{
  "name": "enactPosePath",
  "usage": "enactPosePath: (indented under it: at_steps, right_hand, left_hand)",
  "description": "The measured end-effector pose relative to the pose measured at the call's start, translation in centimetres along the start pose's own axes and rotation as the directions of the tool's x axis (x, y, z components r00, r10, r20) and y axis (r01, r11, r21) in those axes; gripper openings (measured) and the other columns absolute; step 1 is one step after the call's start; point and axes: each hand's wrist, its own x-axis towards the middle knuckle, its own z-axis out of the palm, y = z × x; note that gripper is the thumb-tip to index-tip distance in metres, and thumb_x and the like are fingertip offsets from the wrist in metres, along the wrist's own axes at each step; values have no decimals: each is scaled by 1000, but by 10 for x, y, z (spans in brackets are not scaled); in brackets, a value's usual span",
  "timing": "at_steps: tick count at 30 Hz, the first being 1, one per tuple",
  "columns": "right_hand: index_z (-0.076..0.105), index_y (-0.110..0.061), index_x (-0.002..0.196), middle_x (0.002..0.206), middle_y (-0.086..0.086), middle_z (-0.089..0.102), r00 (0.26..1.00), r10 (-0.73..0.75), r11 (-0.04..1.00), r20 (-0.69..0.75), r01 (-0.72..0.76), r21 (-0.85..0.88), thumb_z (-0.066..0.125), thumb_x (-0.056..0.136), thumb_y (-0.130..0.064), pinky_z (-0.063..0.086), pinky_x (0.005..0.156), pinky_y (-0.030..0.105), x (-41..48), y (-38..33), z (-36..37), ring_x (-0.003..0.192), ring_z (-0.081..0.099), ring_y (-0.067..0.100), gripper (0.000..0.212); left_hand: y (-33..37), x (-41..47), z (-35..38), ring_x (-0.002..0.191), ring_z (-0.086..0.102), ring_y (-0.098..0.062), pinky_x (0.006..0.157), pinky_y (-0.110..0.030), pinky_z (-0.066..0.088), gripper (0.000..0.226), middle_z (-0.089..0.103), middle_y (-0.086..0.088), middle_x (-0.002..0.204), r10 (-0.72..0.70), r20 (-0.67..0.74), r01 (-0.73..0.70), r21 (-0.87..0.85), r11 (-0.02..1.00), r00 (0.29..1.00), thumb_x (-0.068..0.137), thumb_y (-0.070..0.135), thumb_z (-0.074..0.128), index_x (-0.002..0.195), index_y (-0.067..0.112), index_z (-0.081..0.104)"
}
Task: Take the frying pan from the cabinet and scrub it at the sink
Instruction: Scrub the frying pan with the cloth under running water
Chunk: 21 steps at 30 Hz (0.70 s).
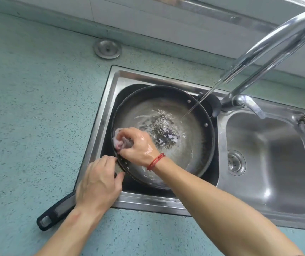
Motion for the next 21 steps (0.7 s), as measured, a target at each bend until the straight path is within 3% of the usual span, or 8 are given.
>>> enactPosePath:
  at_steps: [3,7,9,11,15,18,21]
  right_hand:
    - [65,-16,84,87,2,65,996,-84,996,-19,83,-36,63,75,-5,52,75,27,1,5,2,77,58,15,15]
    - [67,-7,92,102,5,67,977,-156,985,-148,143,-99,62,73,5,46,86,16,30,16,6,93,61,16,22]
    - [68,-6,97,105,8,65,961,-115,989,-253,87,-121,65,77,5,39,83,9,51,21,-1,94,58,14,23]
    - [68,-8,98,102,8,61,917,-24,996,-397,-10,-85,66,79,3,39,79,12,70,27,-12,87,53,10,22]
    - [66,-15,102,103,5,54,763,249,966,-597,-238,99,66,84,-6,46,83,20,90,39,-30,76,50,6,21]
    - [63,-22,105,102,2,60,769,325,945,-551,-285,160,66,87,-18,45,82,23,90,35,-29,84,55,11,19]
    - [58,-36,96,89,-11,65,858,363,929,-362,-305,208,64,87,-29,55,84,31,76,13,-19,88,63,10,13]
  left_hand:
    - [1,-1,0,82,57,-25,75,-39,49,26,60,-1,87,-17,1,17,-10,1000,1000,78,24,72,98,11,62]
    - [1,-2,-1,79,55,-21,71,-36,49,22,58,3,85,-19,-3,19,-37,999,1000,81,27,71,95,14,60]
    - [0,-2,-1,79,55,-20,72,-36,50,21,57,4,84,-19,0,19,-45,999,1000,82,27,70,95,15,60]
    - [0,-2,0,81,55,-21,75,-37,49,21,58,4,86,-24,6,25,-47,999,1000,83,28,69,96,15,60]
    - [0,-1,0,82,54,-18,75,-35,49,19,56,6,86,-30,5,30,-65,997,1000,84,29,67,95,16,58]
    - [-1,-1,1,83,54,-18,76,-36,50,19,57,6,87,-29,5,30,-67,997,1000,85,30,65,96,16,58]
    - [-3,-1,2,83,54,-19,75,-38,49,17,55,5,85,-23,7,24,-62,998,1000,84,31,62,92,17,56]
